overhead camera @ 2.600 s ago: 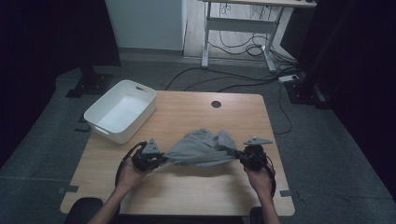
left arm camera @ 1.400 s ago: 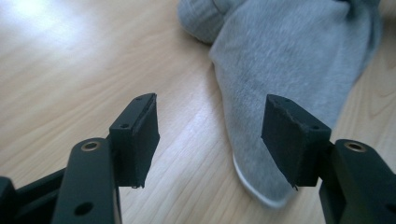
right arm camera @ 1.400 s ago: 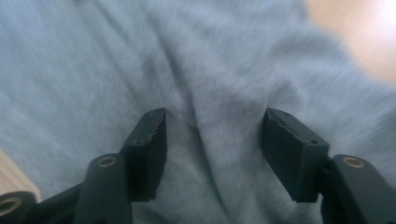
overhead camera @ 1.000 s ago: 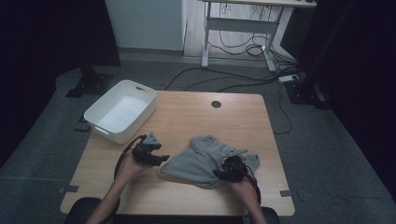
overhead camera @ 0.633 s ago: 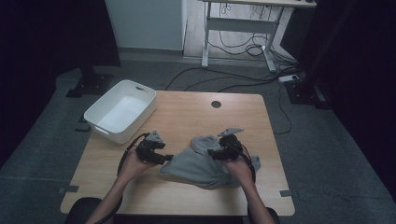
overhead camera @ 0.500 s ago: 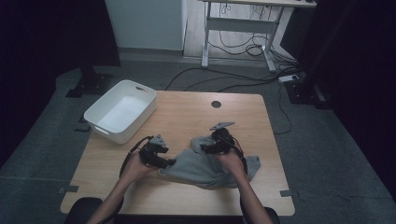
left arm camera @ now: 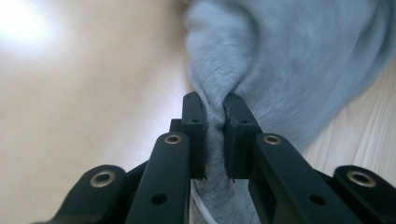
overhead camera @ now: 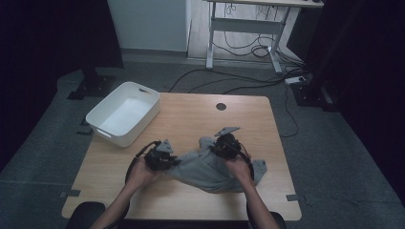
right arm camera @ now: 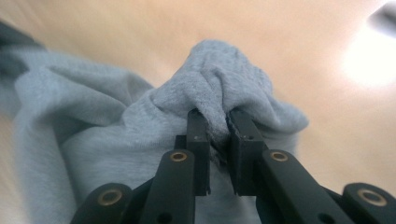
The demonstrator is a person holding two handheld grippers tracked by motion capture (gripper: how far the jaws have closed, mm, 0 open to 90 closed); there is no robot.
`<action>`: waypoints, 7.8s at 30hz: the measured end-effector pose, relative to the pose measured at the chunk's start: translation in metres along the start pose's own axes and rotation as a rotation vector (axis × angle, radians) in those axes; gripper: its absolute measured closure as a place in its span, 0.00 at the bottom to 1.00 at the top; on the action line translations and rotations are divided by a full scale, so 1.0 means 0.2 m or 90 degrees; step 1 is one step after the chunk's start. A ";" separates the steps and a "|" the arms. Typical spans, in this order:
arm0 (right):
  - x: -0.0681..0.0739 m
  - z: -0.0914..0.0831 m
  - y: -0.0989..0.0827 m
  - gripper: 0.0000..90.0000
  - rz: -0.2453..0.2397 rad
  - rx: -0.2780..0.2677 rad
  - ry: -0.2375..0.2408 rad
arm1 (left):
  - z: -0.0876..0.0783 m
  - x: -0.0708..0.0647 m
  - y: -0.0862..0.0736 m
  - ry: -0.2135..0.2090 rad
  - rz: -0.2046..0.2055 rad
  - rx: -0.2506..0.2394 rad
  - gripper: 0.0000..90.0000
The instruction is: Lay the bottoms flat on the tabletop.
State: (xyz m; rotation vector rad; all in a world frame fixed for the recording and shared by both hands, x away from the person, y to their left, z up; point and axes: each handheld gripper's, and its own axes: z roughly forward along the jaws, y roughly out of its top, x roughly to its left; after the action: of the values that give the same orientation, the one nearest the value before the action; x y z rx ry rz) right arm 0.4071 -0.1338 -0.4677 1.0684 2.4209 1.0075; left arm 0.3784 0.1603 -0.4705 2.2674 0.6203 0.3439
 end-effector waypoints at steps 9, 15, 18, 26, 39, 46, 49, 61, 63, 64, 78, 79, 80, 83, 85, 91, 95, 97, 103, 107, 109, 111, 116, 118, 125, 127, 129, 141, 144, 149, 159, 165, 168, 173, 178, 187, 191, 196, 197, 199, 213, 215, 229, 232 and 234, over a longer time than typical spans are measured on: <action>-0.13 -0.24 0.04 0.76 0.031 -0.032 -0.057 | -0.14 0.08 0.00 0.055 -0.017 0.036 0.68; -0.19 -0.07 -0.20 0.50 0.072 0.079 -0.045 | -0.05 0.14 -0.13 0.028 -0.079 0.086 0.42; -0.21 -0.12 -0.21 0.47 0.088 0.051 -0.057 | -0.04 0.18 -0.07 0.036 -0.094 0.059 0.38; -0.20 -0.03 -0.30 0.66 0.070 0.097 -0.034 | 0.22 0.30 -0.13 0.043 -0.142 0.115 0.54; -0.07 -0.11 -0.53 0.90 0.081 0.121 0.006 | 0.11 0.15 -0.26 -0.001 -0.120 0.150 0.71; 0.02 -0.24 -0.60 0.70 0.068 0.132 0.023 | -0.08 0.13 -0.23 -0.022 -0.089 0.130 0.51; -0.02 -0.30 -0.50 0.62 0.076 0.079 -0.002 | -0.11 0.22 -0.12 0.019 -0.111 0.084 0.45; -0.26 0.08 -0.32 0.41 0.105 0.086 -0.124 | 0.33 0.35 -0.09 0.105 -0.161 0.156 0.39; -0.25 0.09 -0.37 0.43 0.108 0.077 -0.126 | 0.31 0.35 -0.11 0.101 -0.171 0.156 0.39; -0.25 0.07 -0.38 0.44 0.108 0.081 -0.124 | 0.29 0.34 -0.12 0.098 -0.171 0.162 0.39; -0.22 -0.09 -0.32 0.40 0.096 0.060 -0.101 | 0.18 0.36 -0.11 0.051 -0.173 0.149 0.37; -0.23 -0.06 -0.31 0.39 0.103 0.064 -0.092 | 0.21 0.36 -0.11 0.047 -0.170 0.162 0.37; -0.23 -0.02 -0.31 0.38 0.105 0.074 -0.085 | 0.23 0.35 -0.12 0.049 -0.164 0.176 0.37; -0.22 0.08 -0.33 0.42 0.089 0.104 -0.069 | 0.25 0.31 -0.16 0.056 -0.150 0.179 0.42; -0.19 0.09 -0.36 0.56 0.078 0.106 -0.058 | 0.23 0.29 -0.16 0.045 -0.150 0.175 0.56; -0.12 0.03 -0.37 0.92 0.060 0.110 -0.050 | 0.19 0.21 -0.15 0.035 -0.100 0.182 0.90; -0.12 -0.14 -0.28 0.93 0.055 0.047 -0.054 | 0.01 0.23 -0.01 0.045 -0.094 0.081 0.91; -0.14 -0.23 -0.20 0.93 0.043 0.014 -0.072 | -0.10 0.24 0.12 0.069 -0.069 0.041 0.92; -0.33 -0.31 0.14 0.81 0.056 -0.039 -0.141 | -0.10 0.46 0.47 0.218 -0.053 0.026 0.80; -0.47 -0.20 0.16 0.48 0.112 -0.014 -0.168 | 0.00 0.50 0.41 0.203 -0.080 0.059 0.52; -0.45 -0.19 0.10 0.47 0.104 -0.019 -0.133 | 0.02 0.46 0.33 0.179 -0.072 0.061 0.47; -0.43 -0.17 0.03 0.46 0.099 -0.006 -0.119 | 0.05 0.43 0.25 0.164 -0.064 0.079 0.45; -0.36 -0.13 -0.10 0.50 0.097 0.020 -0.070 | 0.10 0.41 0.09 0.141 -0.081 0.112 0.43; -0.31 -0.13 -0.13 0.54 0.088 0.025 -0.044 | 0.10 0.43 0.03 0.132 -0.098 0.113 0.42; -0.11 -0.07 -0.18 0.65 0.042 0.042 0.052 | 0.14 0.45 -0.14 0.126 -0.143 0.121 0.40; -0.04 -0.03 -0.17 0.67 0.027 0.048 0.078 | 0.15 0.45 -0.17 0.132 -0.153 0.122 0.39; 0.03 0.01 -0.16 0.67 0.017 0.050 0.099 | 0.16 0.46 -0.19 0.136 -0.162 0.120 0.36; 0.29 0.31 -0.13 0.75 -0.074 0.089 0.110 | 0.18 0.50 -0.29 0.098 -0.205 0.098 0.44; 0.28 0.29 -0.14 0.89 -0.071 0.089 0.113 | 0.16 0.47 -0.28 0.067 -0.196 0.114 0.69; 0.28 0.21 -0.20 0.91 -0.071 0.121 0.126 | 0.13 0.34 -0.28 0.014 -0.158 0.140 0.76; 0.34 0.23 -0.10 0.55 -0.097 0.080 0.111 | 0.07 0.28 -0.39 0.036 -0.135 0.101 0.46; 0.41 0.38 -0.05 0.68 -0.139 0.096 0.088 | 0.12 0.30 -0.33 0.032 -0.114 0.099 0.67; 0.40 0.37 -0.05 0.87 -0.130 0.101 0.081 | 0.12 0.27 -0.32 0.022 -0.104 0.103 0.83; 0.40 0.28 -0.07 0.91 -0.114 0.108 0.108 | 0.04 0.20 -0.28 -0.010 -0.081 0.096 0.87; 0.36 0.08 0.00 0.91 -0.101 0.049 0.121 | -0.18 0.21 -0.08 -0.002 -0.077 -0.007 0.87; 0.09 0.05 0.15 0.91 -0.054 0.035 0.047 | 0.05 0.38 0.18 0.050 -0.071 -0.011 0.85; 0.00 0.17 0.08 0.90 -0.018 0.060 0.039 | 0.21 0.39 0.18 0.064 -0.076 0.012 0.80; -0.06 0.25 -0.02 0.90 0.017 0.078 0.037 | 0.29 0.37 0.18 0.090 -0.068 0.031 0.61; -0.08 0.26 -0.04 0.90 0.025 0.076 0.038 | 0.28 0.36 0.18 0.094 -0.064 0.030 0.57; -0.10 0.26 -0.06 0.89 0.037 0.070 0.038 | 0.27 0.35 0.18 0.100 -0.058 0.026 0.53; 0.00 0.27 0.02 0.48 -0.021 0.055 0.062 | 0.17 0.29 0.17 0.018 -0.075 -0.003 0.83; 0.03 0.30 0.02 0.67 -0.039 0.070 0.055 | 0.12 0.27 0.17 0.007 -0.082 -0.022 0.85; 0.07 0.12 0.12 0.95 -0.026 0.022 0.122 | 0.05 0.34 0.24 0.041 -0.109 -0.056 0.66; 0.00 0.15 0.11 0.95 0.001 0.033 0.072 | 0.12 0.37 0.20 0.057 -0.111 -0.030 0.56; -0.05 0.19 0.08 0.95 0.021 0.050 0.043 | 0.13 0.37 0.17 0.055 -0.116 -0.027 0.50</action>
State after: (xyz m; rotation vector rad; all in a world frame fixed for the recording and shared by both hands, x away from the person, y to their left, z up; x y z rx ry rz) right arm 0.4419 -0.1143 -0.4828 1.1212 2.5238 0.9827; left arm 0.4636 0.1627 -0.4592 2.1445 0.8492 0.3624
